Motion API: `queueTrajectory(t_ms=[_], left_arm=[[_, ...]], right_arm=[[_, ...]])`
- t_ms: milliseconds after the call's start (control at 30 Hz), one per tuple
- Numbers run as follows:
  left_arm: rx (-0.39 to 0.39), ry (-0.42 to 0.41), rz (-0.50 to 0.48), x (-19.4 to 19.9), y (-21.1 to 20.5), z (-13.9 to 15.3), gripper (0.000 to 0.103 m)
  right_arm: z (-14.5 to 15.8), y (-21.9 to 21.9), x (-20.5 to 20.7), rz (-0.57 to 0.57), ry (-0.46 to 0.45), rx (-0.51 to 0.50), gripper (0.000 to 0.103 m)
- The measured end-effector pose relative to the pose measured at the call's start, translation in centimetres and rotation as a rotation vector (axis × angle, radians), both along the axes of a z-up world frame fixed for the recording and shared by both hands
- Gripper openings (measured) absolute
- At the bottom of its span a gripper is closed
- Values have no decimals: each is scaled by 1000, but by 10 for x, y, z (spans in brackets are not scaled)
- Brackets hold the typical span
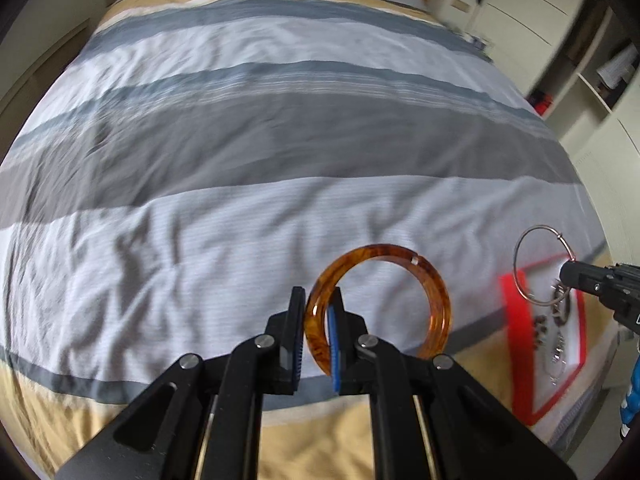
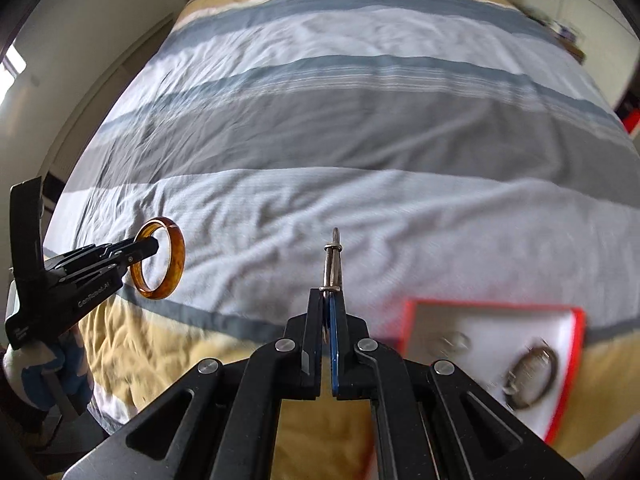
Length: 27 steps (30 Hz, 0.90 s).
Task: Organize jewelry
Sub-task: 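Carry the hoop and amber bangle into the red box and open both tools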
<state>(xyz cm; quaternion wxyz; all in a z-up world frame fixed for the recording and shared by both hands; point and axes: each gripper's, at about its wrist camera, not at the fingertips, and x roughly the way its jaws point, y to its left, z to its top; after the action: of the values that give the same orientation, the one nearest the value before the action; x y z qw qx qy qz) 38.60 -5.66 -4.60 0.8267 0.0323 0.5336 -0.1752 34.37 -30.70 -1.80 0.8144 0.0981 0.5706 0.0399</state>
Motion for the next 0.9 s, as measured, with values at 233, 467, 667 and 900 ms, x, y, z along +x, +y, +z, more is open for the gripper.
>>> queueTrajectory(t_ms=[233,467,667,900], left_arm=[[-32,-6,-132,-21,-72,11,9],[-42,10,-235,-43,-138,7,9],[-24,35,-302,-59,-184,-6,9],[23,68,-367,-66,-231,-27,9]], right_arm=[[4,-52,-49,-84,15,-16,3],[-12,-87,-70,-130,41,-7,3],[-28,-104,-67,-125,50,14,3],[-49,-136,-61,-162,70,24,3]])
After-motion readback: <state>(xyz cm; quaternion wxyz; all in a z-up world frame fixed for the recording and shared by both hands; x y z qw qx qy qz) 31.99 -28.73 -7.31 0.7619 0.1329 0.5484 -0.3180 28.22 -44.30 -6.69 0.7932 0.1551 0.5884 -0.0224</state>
